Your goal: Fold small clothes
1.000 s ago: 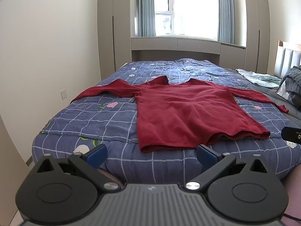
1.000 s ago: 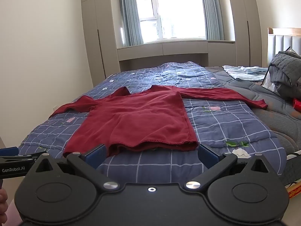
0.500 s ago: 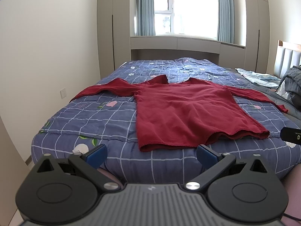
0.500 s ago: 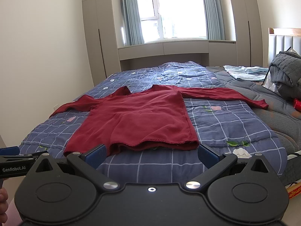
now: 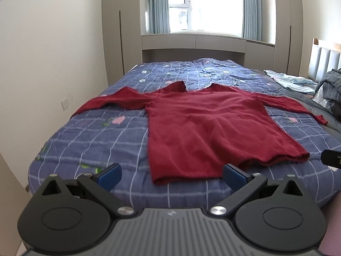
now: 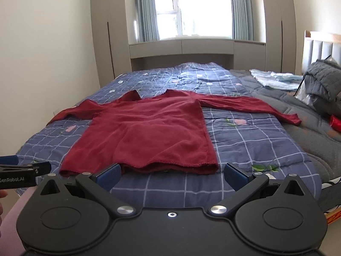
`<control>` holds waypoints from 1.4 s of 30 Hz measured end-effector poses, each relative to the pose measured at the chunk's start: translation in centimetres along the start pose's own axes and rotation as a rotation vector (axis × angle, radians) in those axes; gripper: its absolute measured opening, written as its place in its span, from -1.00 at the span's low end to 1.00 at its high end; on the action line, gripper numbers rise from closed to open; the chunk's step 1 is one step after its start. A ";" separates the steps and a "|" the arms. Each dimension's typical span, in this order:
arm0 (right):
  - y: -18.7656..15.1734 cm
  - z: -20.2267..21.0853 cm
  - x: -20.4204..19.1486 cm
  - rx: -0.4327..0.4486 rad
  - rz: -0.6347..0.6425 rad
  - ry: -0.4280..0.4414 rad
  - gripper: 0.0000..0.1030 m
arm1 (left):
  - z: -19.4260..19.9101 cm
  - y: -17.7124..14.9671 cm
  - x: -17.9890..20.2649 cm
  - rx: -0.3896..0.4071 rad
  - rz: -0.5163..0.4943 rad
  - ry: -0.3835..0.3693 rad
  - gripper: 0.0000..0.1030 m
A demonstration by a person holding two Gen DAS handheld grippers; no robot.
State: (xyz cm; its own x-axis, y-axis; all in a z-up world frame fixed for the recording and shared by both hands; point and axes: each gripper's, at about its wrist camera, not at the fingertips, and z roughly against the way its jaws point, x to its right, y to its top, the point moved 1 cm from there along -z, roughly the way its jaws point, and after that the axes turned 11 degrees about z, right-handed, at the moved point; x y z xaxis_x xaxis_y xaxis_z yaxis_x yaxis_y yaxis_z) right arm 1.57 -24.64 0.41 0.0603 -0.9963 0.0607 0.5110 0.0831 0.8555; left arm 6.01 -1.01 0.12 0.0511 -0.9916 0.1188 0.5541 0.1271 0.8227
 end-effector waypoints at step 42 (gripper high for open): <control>13.1 -33.9 22.9 -0.201 -0.091 -0.295 0.99 | -38.4 17.2 19.5 -0.146 -0.055 0.011 1.00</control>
State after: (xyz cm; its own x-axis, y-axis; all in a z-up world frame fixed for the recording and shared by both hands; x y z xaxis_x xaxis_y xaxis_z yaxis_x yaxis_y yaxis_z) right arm 38.77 -45.64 -4.42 -0.2277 -0.9606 0.1597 0.6629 -0.0328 0.7479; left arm 48.42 -19.05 -4.76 0.0257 -0.9973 0.0693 0.6708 0.0686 0.7384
